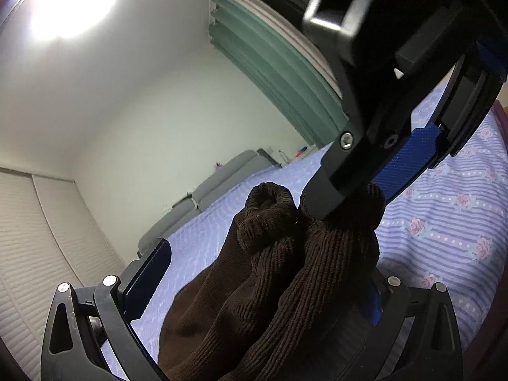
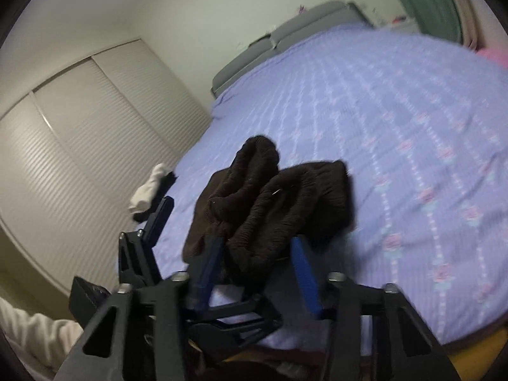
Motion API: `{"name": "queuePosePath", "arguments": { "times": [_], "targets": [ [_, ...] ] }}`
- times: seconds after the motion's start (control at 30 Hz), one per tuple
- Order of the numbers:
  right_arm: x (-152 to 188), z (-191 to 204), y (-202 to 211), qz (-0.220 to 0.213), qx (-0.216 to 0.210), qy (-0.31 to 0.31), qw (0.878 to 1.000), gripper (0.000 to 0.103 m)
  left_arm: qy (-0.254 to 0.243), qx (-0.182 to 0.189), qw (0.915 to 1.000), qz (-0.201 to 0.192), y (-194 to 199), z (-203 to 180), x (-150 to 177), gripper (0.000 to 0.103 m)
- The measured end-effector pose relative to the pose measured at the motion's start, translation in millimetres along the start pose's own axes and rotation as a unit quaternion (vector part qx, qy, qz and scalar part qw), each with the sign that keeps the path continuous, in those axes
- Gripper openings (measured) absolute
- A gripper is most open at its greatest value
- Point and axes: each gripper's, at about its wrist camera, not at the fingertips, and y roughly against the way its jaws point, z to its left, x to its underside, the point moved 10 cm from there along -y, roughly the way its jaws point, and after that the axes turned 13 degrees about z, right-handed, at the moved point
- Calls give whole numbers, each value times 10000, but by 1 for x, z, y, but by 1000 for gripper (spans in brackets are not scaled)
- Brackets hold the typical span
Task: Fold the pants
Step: 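Grasp the folded brown pants bundle with the right tool beside the left tool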
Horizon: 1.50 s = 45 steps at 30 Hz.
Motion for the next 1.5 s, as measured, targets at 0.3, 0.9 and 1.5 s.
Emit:
{"name": "queuePosePath", "arguments": {
  "times": [0.3,0.9,1.5],
  "targets": [
    [-29,-1,-7,-87,110,166,9998,24,-118,177,9998,-52,-6,-8,-13,103],
    [-18,-77,-57,727,1048,-378,9911,24,-259,841,9952,426,-9,-45,8,103],
    [-50,4,-48,421,1249,-142,9912,59,373,591,9954,654,9,69,36,103]
  ]
}}
